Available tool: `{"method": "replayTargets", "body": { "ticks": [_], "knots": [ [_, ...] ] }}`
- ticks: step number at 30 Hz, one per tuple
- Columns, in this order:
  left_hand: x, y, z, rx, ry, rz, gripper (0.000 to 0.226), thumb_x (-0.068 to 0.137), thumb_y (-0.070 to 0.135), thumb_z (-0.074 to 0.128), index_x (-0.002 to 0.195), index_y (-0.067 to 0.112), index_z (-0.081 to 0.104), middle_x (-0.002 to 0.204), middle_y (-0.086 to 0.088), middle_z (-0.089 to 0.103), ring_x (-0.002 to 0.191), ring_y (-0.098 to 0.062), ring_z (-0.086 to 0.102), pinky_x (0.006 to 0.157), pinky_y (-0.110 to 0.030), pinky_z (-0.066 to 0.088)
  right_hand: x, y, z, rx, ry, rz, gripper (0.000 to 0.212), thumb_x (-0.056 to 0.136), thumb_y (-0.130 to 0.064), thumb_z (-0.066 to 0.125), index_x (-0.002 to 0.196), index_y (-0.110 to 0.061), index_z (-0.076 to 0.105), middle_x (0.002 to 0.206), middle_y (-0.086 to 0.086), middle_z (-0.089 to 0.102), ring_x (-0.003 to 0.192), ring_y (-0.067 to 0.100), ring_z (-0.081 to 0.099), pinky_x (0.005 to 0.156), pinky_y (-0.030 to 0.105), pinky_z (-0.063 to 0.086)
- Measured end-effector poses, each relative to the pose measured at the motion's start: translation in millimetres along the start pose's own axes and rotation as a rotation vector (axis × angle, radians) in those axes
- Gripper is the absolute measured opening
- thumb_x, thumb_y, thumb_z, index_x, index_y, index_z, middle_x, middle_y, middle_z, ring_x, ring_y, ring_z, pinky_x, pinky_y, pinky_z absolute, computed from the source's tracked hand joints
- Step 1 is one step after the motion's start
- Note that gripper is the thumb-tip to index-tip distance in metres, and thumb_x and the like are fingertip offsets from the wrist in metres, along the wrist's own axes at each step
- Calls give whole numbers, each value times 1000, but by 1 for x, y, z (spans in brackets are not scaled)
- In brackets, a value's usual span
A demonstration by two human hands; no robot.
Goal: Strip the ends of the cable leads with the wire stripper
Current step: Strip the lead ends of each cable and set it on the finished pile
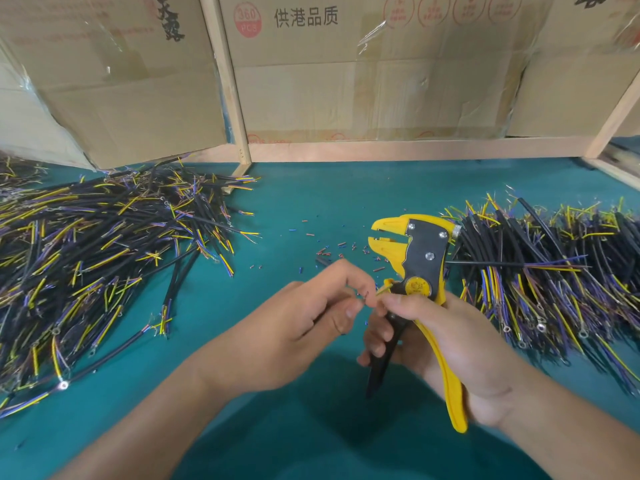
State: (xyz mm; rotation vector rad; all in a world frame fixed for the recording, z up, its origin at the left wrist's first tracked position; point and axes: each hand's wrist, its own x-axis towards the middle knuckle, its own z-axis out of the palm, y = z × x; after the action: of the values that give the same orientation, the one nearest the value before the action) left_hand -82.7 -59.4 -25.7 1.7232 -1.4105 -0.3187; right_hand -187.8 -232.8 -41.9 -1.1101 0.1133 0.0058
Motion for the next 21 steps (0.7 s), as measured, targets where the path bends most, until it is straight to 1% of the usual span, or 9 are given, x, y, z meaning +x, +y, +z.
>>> {"method": "replayTargets", "body": {
  "ticks": [2,5,8,11,13,15,17,20,21],
  "knots": [
    [0,1,-1,17,-11,8,12,105,42,34,111,39,44,72,-1,43,65,-27,38,59,-42,38,0,0,-1,-18,-2,-1,13,85,-19,69,80,-7,67,68,12,49,65,29,53,72,48,54],
    [0,3,-2,40,-10,0,11,104,38,35,111,38,44,72,-3,44,65,-29,39,60,-44,39,0,1,-1,-31,-22,-6,13,86,-19,68,78,-9,66,69,11,49,65,30,52,72,49,54],
    [0,3,-2,68,8,5,11,104,36,35,111,38,44,72,7,44,65,-25,40,59,-36,40,-1,1,-1,-43,-33,-14,15,89,-19,65,77,-10,66,69,10,49,66,29,53,73,49,54],
    [0,2,-3,75,25,-9,11,104,39,35,111,39,44,72,11,43,64,-28,39,58,-38,40,-1,-1,-1,-26,-49,-28,14,86,-22,70,82,-8,67,71,11,50,67,30,54,74,49,55],
    [1,1,-4,83,37,-3,11,105,38,35,110,38,44,71,9,43,63,-28,38,58,-33,38,-2,-2,-1,-31,-42,-39,17,80,-22,73,85,-7,68,71,12,50,67,30,54,74,50,55],
    [1,1,-4,62,41,-7,11,105,37,35,111,37,44,70,5,41,63,-27,38,59,-29,36,-2,-2,-1,-48,-19,-57,12,81,-18,73,85,-8,68,70,12,49,67,30,54,74,49,56],
    [1,0,-3,51,44,-11,11,105,36,36,111,37,45,71,4,41,64,-25,38,59,-30,36,-2,-2,0,-57,9,-66,6,84,-15,67,84,-9,69,70,12,50,67,30,54,73,48,56],
    [1,-1,-1,62,60,1,11,105,36,36,111,39,44,71,2,42,64,-21,38,59,-25,37,-1,-1,0,-52,28,-72,8,84,-15,64,84,-9,69,70,12,51,66,30,54,72,47,56],
    [1,-1,0,66,66,2,11,105,37,35,110,41,44,71,2,43,64,-21,38,58,-26,38,-1,-1,0,-48,25,-75,8,84,-14,64,84,-9,69,70,12,51,66,31,54,72,48,56]
  ]
}}
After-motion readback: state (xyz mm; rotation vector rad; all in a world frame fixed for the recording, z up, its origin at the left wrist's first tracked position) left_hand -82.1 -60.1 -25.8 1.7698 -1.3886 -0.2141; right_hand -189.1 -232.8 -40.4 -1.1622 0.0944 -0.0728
